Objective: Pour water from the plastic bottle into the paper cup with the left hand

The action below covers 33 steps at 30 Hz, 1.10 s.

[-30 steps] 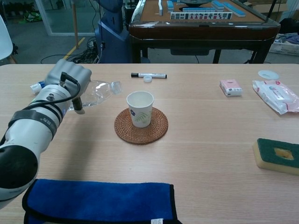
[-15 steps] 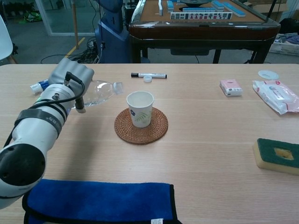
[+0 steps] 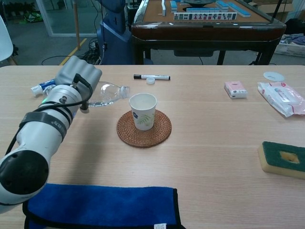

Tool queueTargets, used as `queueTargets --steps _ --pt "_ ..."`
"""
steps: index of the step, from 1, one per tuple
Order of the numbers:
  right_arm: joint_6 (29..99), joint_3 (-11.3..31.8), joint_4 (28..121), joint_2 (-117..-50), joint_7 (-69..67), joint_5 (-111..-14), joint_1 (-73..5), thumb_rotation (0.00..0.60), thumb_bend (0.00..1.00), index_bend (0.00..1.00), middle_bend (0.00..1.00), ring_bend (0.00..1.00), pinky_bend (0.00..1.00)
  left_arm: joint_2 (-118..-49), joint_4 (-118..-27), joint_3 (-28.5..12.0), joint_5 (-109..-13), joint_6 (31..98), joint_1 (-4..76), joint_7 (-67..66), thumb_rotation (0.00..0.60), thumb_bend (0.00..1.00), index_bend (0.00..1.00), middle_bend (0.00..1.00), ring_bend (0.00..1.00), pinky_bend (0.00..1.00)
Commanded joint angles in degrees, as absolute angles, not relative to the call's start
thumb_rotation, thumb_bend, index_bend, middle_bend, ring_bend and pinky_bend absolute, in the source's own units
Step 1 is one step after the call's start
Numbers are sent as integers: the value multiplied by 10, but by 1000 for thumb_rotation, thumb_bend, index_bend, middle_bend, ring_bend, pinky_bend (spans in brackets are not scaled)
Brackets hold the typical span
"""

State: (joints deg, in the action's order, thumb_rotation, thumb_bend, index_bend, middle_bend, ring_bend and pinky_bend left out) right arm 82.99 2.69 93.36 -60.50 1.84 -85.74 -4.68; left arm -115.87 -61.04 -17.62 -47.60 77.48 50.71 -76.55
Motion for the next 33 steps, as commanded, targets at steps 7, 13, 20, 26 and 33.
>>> queueTargets --steps 7,13,20,26,33 --pt "827 28 932 -604 15 -855 -48 600 12 266 334 216 333 -1163 -602 -183 -467 774 513 -789 600 23 760 884 525 361" --pt "826 29 932 -603 13 -854 -48 600 12 266 334 216 333 -1168 -596 -185 -465 772 518 -801 600 23 761 887 525 359" --pt "828 29 933 -600 6 -855 -47 600 11 266 334 216 333 -1171 -587 -184 -468 771 521 -806 600 23 761 887 525 358" --pt "827 29 933 -600 6 -854 -47 600 12 266 334 216 333 -1171 -582 -179 -472 767 523 -815 600 23 764 890 525 358" --pt "826 30 933 -599 4 -851 -47 600 11 266 334 216 333 -1167 -586 -176 -476 770 522 -825 600 23 764 890 526 358"
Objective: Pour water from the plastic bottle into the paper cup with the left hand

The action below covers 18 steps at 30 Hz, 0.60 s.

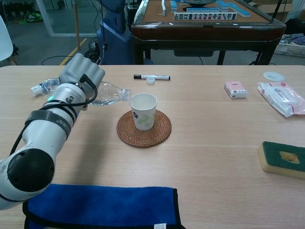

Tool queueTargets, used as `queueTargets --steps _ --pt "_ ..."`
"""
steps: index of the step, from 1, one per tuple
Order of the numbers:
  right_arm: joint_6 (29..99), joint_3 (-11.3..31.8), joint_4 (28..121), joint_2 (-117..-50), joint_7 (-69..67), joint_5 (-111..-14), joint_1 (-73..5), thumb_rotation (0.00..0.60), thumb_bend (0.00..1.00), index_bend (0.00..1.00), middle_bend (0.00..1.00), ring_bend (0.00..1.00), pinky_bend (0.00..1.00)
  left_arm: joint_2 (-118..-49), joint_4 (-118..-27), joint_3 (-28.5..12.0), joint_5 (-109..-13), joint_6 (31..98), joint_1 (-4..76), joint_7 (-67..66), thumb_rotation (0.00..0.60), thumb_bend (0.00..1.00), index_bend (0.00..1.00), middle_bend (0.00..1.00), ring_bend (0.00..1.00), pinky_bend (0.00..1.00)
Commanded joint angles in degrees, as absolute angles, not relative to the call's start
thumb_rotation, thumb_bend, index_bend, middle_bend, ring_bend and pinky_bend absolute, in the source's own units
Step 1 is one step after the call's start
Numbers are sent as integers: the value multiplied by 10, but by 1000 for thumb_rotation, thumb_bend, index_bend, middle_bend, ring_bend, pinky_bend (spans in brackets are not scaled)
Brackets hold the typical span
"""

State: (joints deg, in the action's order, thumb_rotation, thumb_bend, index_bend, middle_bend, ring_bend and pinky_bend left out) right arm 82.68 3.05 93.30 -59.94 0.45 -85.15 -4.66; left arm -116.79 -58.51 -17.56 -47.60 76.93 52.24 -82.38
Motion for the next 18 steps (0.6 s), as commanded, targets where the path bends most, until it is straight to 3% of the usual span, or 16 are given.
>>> queueTargets --steps 1,18 --pt "826 31 933 -599 4 -851 -47 600 11 266 334 216 333 -1167 -587 -176 -476 769 523 -826 600 23 764 890 526 358" --pt "825 30 934 -600 8 -852 -47 600 11 266 334 216 333 -1166 -592 -170 -486 773 524 -847 600 23 763 890 527 358"
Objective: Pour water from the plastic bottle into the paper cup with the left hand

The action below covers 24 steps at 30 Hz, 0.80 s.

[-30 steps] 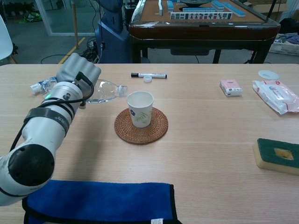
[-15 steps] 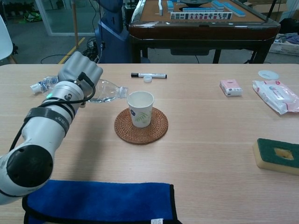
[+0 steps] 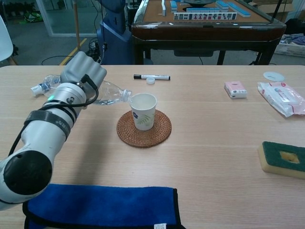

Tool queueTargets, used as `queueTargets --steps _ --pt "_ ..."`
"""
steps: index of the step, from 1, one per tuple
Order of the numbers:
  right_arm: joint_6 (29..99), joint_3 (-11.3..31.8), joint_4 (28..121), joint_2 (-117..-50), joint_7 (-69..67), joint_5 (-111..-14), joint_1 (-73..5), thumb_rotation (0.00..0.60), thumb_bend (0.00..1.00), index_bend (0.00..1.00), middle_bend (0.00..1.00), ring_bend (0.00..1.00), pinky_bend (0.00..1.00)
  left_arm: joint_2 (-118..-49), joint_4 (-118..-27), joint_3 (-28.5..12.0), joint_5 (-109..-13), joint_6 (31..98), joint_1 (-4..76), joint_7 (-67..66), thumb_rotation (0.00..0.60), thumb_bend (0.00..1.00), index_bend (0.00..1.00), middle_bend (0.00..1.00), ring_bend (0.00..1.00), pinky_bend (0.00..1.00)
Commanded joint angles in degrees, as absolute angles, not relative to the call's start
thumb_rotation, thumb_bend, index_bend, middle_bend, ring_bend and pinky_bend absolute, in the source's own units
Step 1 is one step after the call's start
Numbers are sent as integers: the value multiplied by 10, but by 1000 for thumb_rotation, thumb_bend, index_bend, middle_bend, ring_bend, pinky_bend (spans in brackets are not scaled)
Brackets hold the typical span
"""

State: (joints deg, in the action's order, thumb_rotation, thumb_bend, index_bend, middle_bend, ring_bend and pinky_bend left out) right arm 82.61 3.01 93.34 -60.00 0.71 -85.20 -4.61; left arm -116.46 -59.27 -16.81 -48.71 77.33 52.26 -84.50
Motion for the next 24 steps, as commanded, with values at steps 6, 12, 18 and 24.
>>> queueTargets --steps 6,12,18,24 --pt "825 32 933 -601 7 -849 -47 600 11 266 334 216 333 -1166 -592 -172 -486 770 527 -852 600 24 764 890 528 358" --pt "827 32 933 -601 8 -849 -46 600 11 266 334 216 332 -1165 -596 -173 -487 771 529 -855 600 24 764 890 528 358" --pt "833 31 934 -600 5 -853 -44 600 11 266 334 216 333 -1167 -589 -171 -487 770 531 -862 600 24 763 890 528 358" --pt "834 32 933 -599 1 -854 -43 600 11 266 334 216 333 -1170 -581 -172 -488 766 533 -863 600 24 763 891 528 358"
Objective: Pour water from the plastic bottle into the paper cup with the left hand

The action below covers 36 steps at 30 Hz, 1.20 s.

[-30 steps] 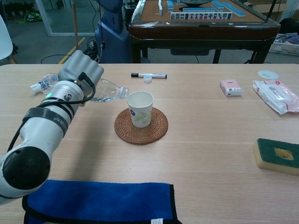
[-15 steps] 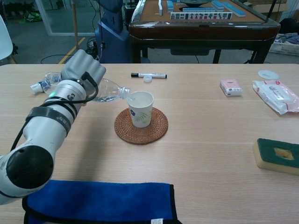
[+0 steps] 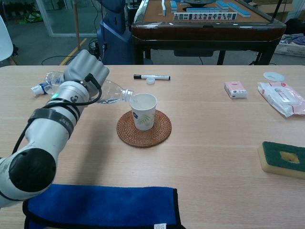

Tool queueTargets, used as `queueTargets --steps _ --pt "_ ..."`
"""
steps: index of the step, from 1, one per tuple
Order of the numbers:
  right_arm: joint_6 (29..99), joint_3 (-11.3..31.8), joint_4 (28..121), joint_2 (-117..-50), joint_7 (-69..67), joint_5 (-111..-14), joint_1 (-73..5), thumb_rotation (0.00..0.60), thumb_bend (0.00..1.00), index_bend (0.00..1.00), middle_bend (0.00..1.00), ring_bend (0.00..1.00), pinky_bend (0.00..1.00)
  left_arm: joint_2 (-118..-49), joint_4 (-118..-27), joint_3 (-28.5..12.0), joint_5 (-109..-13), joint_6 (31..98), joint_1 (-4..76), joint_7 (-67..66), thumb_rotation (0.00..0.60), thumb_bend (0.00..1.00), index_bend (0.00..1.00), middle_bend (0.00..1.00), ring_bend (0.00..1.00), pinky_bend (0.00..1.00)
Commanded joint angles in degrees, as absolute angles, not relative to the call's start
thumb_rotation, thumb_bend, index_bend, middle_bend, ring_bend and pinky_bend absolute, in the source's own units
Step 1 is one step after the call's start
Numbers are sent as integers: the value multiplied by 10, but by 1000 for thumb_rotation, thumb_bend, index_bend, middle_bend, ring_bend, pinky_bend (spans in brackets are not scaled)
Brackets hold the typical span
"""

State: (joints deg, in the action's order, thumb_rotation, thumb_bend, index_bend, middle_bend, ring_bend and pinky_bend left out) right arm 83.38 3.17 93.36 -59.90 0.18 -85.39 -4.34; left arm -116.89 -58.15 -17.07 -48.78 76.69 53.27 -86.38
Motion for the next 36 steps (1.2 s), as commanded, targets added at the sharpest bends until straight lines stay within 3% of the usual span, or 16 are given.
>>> queueTargets --steps 1,25,36 --pt "833 32 933 -598 0 -854 -43 600 11 266 334 216 333 -1170 -580 -173 -488 766 534 -863 600 24 763 891 528 358" --pt "823 33 932 -599 2 -847 -47 600 12 266 334 216 333 -1177 -579 -192 -466 768 538 -879 600 36 764 890 529 358" --pt "817 34 933 -599 4 -840 -49 600 11 266 334 216 333 -1176 -625 -234 -411 768 540 -876 600 46 764 891 531 358"
